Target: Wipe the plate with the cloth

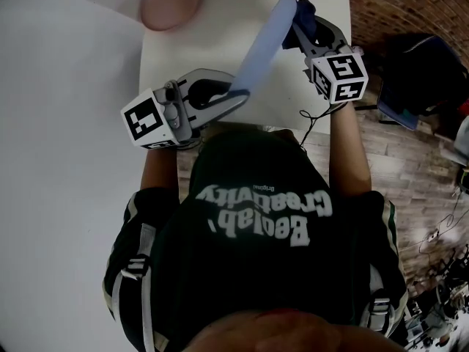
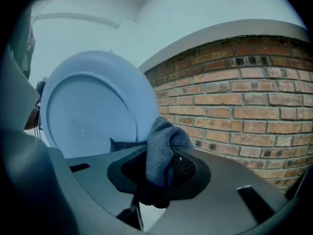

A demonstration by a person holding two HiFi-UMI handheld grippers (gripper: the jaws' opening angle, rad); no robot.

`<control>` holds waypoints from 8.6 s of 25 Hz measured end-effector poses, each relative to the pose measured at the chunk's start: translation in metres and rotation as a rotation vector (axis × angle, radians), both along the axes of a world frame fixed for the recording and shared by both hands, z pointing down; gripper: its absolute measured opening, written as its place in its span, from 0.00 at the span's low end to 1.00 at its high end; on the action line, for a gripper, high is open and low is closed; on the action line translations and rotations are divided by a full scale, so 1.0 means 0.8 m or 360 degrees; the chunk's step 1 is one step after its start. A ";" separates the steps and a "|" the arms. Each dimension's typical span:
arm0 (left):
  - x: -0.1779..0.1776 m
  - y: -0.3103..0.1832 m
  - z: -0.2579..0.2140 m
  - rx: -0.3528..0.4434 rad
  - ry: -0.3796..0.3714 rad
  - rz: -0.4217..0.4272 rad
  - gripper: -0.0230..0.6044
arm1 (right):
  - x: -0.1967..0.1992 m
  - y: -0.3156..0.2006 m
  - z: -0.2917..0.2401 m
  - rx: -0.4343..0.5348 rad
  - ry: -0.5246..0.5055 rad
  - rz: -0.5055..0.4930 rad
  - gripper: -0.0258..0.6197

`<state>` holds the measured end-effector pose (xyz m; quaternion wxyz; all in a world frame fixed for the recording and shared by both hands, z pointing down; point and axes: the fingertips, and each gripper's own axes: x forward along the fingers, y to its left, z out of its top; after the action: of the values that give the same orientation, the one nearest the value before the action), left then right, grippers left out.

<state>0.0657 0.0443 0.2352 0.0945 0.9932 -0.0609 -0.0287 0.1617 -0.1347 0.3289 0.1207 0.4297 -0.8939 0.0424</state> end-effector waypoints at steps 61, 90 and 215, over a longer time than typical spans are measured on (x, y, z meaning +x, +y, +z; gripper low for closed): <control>0.000 -0.017 0.031 0.0023 -0.0099 -0.0051 0.08 | -0.017 0.033 -0.111 0.0348 -0.0131 -0.0060 0.18; -0.008 -0.065 -0.024 0.0059 0.0181 -0.0206 0.07 | -0.116 0.112 -0.027 0.0089 -0.0041 -0.0497 0.18; -0.037 -0.120 0.244 0.0256 -0.1058 -0.0526 0.21 | -0.072 0.088 0.016 0.0055 0.0080 -0.0048 0.18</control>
<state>0.0359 -0.0515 0.4304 -0.0145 0.9294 -0.2451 0.2755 0.1039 -0.0642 0.3417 0.1363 0.4192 -0.8975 0.0143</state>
